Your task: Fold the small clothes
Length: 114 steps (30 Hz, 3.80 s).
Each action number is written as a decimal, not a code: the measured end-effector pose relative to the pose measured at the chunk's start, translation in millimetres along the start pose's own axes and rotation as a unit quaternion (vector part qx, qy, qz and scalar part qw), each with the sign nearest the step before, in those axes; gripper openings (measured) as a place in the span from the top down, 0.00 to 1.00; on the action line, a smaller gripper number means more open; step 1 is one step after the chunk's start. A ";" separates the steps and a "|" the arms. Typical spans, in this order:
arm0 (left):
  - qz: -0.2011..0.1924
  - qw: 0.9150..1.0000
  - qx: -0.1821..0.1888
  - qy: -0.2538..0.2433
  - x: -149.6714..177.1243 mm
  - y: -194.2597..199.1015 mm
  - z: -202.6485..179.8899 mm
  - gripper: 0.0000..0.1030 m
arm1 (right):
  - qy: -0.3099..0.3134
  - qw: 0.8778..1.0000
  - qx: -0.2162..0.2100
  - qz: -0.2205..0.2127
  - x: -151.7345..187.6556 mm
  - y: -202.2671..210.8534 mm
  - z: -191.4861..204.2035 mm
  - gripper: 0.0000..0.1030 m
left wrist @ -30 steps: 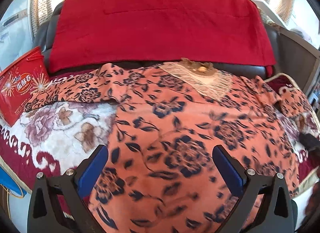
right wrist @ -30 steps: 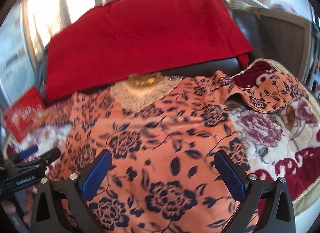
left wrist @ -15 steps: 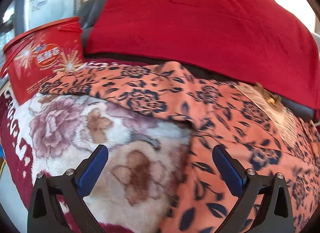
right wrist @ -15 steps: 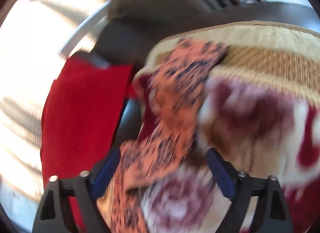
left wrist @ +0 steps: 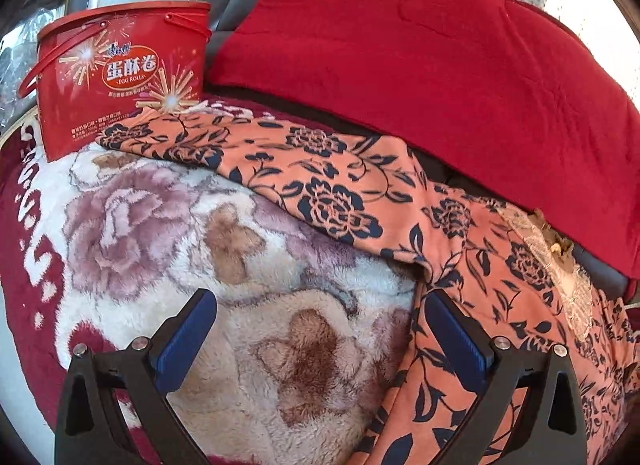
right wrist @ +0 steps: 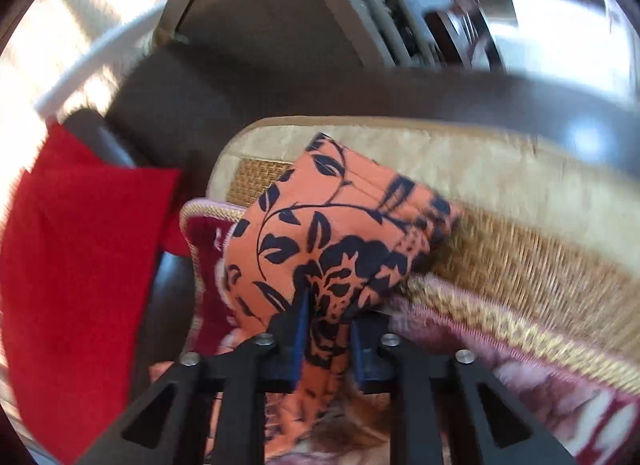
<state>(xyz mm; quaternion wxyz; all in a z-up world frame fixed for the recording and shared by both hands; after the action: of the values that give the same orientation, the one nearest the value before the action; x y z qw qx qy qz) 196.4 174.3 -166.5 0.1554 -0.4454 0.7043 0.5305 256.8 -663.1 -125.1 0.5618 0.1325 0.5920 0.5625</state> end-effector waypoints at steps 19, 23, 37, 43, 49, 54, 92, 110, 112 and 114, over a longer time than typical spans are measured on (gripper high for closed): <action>-0.040 0.999 0.003 0.032 -23.0 24.2 33.1 0.00 | 0.352 0.866 -0.347 0.074 378.0 202.5 341.9 0.79; -0.034 0.998 0.019 0.057 -21.2 24.9 38.7 0.00 | 0.284 0.896 -0.322 0.115 342.9 156.6 293.9 0.78; -0.015 1.000 0.025 0.003 -12.6 7.6 3.2 0.00 | -0.050 0.948 -0.260 0.176 166.2 1.6 209.0 0.07; -0.007 1.000 0.027 -0.006 -10.4 1.1 -3.2 0.00 | -0.086 0.966 -0.179 0.166 154.5 -37.3 199.1 0.29; -0.010 0.999 0.037 0.002 -12.6 3.5 -3.1 0.00 | -0.037 0.970 -0.197 0.134 149.6 -4.1 233.6 0.95; -0.019 0.999 0.042 0.008 -16.0 9.0 -1.2 0.00 | 0.024 0.937 -0.327 0.124 168.3 89.5 303.9 0.95; 0.029 0.985 0.096 -0.143 6.3 2.5 -91.0 0.00 | 0.218 0.941 -0.227 0.124 175.2 24.3 200.9 0.21; 0.042 0.976 0.122 -0.175 -6.9 -11.6 -129.6 0.00 | 0.242 0.938 -0.185 0.165 144.2 -44.3 191.1 0.88; 0.040 0.974 0.125 -0.185 -11.2 -17.0 -139.6 0.00 | 0.223 0.943 -0.204 0.142 132.2 -28.8 194.3 0.78; 0.043 0.973 0.131 -0.185 -14.0 -23.0 -146.4 0.00 | 0.213 0.939 -0.233 0.135 122.7 -10.4 201.4 0.27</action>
<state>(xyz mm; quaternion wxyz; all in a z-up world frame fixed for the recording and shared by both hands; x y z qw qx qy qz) 259.5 50.2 -113.9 0.3168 -0.2849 0.7454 0.5127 384.9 -465.6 -143.8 0.3563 -0.0458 0.5267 0.7704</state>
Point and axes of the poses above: each gripper's, at about its wrist camera, not at the fingertips, and y roughly against the way its jaws point, z to its left, x to its underside, the point moved 8 cm from there along -y, roughly the way its jaws point, and after that the axes turned 15 degrees about x, right-handed, at the moved point
